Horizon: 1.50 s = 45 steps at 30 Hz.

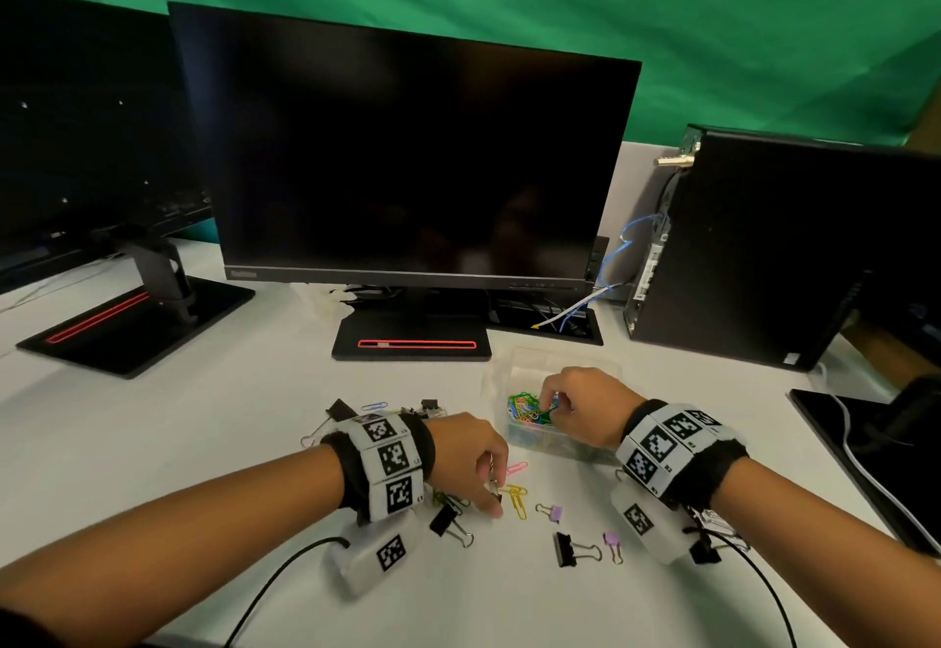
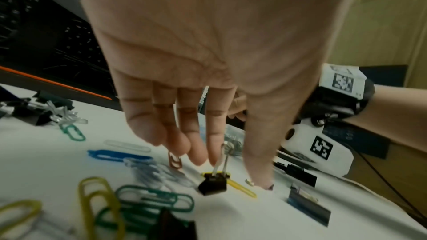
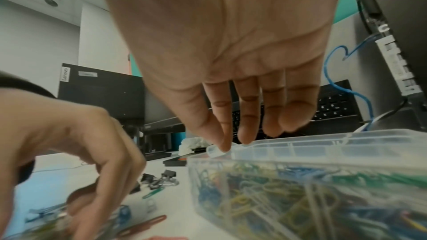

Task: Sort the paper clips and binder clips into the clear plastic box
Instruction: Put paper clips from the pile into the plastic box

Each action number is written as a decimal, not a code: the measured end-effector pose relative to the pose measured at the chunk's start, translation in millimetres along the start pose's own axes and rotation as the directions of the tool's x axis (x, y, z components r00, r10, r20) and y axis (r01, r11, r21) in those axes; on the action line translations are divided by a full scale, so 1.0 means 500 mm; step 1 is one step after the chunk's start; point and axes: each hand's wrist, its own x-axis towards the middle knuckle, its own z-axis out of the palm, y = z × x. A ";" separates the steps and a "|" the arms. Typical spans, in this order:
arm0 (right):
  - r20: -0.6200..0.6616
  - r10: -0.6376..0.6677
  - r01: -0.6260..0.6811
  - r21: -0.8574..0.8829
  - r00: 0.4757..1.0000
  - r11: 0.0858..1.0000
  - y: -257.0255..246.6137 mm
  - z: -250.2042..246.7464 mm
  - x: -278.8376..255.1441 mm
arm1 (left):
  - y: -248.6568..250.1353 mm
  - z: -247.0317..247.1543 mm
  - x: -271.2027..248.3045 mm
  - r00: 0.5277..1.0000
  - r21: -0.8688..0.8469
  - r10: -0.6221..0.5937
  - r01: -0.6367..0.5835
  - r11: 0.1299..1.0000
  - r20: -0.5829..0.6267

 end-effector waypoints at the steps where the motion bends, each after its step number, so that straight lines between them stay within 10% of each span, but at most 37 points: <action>1: -0.007 -0.018 0.019 0.005 1.000 1.000 -0.007 -0.001 -0.006 | 0.002 0.003 0.000 1.000 0.011 0.005 -0.005 1.000 -0.014; 10: 0.141 -0.239 0.237 0.032 0.961 0.971 -0.050 0.020 -0.046 | -0.042 -0.021 -0.020 0.991 -0.012 -0.034 0.033 0.999 -0.126; 21: 0.316 -0.175 0.159 0.074 0.933 0.984 -0.084 0.052 -0.037 | -0.176 -0.040 -0.106 0.973 0.073 -0.220 0.225 0.972 -0.067; 34: 0.128 -0.315 0.298 0.135 0.940 0.945 -0.152 0.066 0.000 | -0.206 -0.023 -0.167 0.975 0.139 -0.206 0.193 0.971 0.086; 45: 0.231 -0.631 0.644 0.024 0.741 0.765 -0.262 0.107 0.040 | -0.218 -0.003 -0.182 0.971 0.078 -0.239 0.238 0.968 -0.004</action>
